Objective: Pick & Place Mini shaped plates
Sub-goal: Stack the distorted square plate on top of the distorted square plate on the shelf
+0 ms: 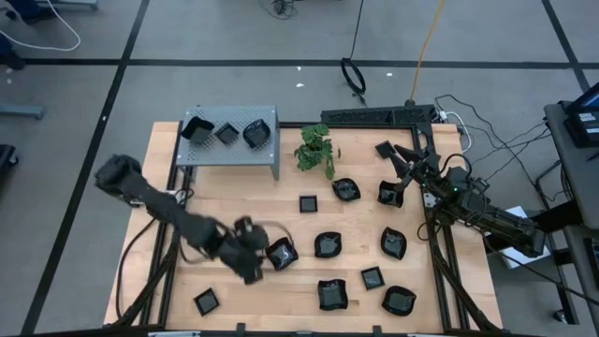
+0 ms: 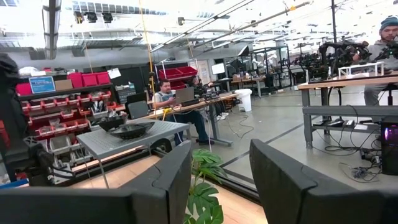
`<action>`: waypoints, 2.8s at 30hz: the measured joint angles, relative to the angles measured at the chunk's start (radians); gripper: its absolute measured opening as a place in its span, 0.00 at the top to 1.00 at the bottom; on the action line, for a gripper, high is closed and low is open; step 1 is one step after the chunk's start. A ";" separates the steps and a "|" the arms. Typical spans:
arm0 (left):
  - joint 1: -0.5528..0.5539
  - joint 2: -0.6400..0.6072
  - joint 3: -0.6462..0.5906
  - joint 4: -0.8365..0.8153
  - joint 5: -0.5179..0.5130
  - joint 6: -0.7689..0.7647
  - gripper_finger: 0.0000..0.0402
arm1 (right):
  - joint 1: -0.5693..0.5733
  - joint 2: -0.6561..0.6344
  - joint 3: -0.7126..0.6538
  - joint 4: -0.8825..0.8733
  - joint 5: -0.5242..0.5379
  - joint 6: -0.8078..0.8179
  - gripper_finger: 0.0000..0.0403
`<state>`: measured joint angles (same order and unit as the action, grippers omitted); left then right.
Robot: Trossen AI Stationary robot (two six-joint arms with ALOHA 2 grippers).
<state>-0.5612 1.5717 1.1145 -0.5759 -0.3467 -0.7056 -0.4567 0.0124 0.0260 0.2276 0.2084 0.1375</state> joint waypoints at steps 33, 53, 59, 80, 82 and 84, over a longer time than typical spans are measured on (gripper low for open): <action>0.003 0.336 0.001 0.168 -0.064 0.688 0.74 | 0.000 0.000 0.000 0.000 0.000 0.000 0.62; 0.174 0.091 0.094 0.138 -0.264 0.421 0.98 | 0.000 0.006 0.000 -0.001 0.000 0.000 0.62; 0.286 -0.039 0.095 0.040 -0.439 0.361 0.98 | 0.000 0.015 0.000 0.003 0.000 0.000 0.62; 0.910 -0.305 0.095 -0.584 -0.491 0.014 0.98 | 0.000 0.017 0.000 0.000 0.000 0.000 0.62; 0.953 -0.305 0.095 -0.604 -0.473 0.019 0.97 | 0.000 0.017 0.000 0.000 0.000 0.000 0.62; 0.990 -0.305 0.095 -0.609 -0.453 0.044 0.97 | 0.000 0.017 0.000 0.000 0.000 0.000 0.62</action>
<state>0.4291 1.2667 1.2091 -1.1846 -0.7993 -0.6614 -0.4565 0.0296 0.0261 0.2279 0.2085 0.1375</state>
